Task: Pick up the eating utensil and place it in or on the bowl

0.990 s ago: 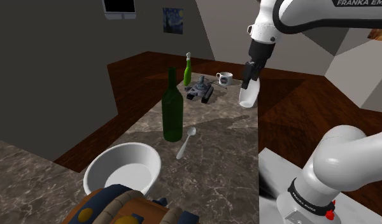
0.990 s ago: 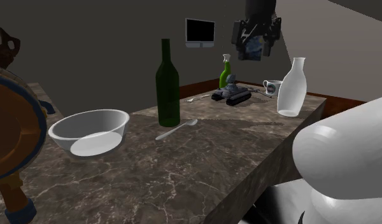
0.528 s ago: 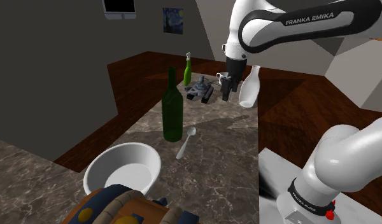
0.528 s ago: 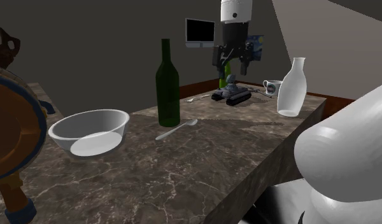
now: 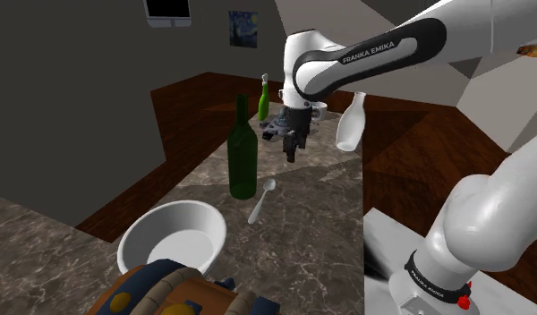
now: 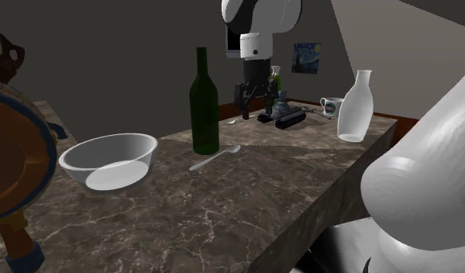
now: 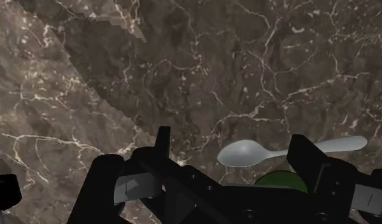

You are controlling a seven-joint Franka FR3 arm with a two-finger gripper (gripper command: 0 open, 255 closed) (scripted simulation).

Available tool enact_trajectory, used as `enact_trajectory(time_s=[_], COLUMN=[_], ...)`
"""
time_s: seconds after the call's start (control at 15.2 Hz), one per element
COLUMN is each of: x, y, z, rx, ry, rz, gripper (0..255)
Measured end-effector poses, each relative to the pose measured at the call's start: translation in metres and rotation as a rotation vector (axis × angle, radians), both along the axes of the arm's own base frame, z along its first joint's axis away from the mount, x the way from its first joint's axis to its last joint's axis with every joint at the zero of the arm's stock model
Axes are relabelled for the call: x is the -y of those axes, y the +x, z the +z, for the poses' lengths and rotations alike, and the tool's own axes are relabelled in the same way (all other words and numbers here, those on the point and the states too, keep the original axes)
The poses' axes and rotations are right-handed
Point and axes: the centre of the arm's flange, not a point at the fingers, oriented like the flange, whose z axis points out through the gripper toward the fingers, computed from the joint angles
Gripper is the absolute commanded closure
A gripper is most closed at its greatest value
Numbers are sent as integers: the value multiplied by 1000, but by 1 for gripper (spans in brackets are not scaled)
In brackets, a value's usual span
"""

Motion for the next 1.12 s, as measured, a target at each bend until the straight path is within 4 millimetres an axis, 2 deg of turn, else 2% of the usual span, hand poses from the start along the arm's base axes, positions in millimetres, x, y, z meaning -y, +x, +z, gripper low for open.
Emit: enact_trajectory(time_s=[0.33,0.53,0.92,1.12], x=[-36,-53,-54,-53], y=[36,47,45,44], z=[-50,-78,-111,-119], rx=[-61,-90,-95,-95], ry=[12,17,18,18], rz=[73,107,113,113], gripper=[0,0,0,0])
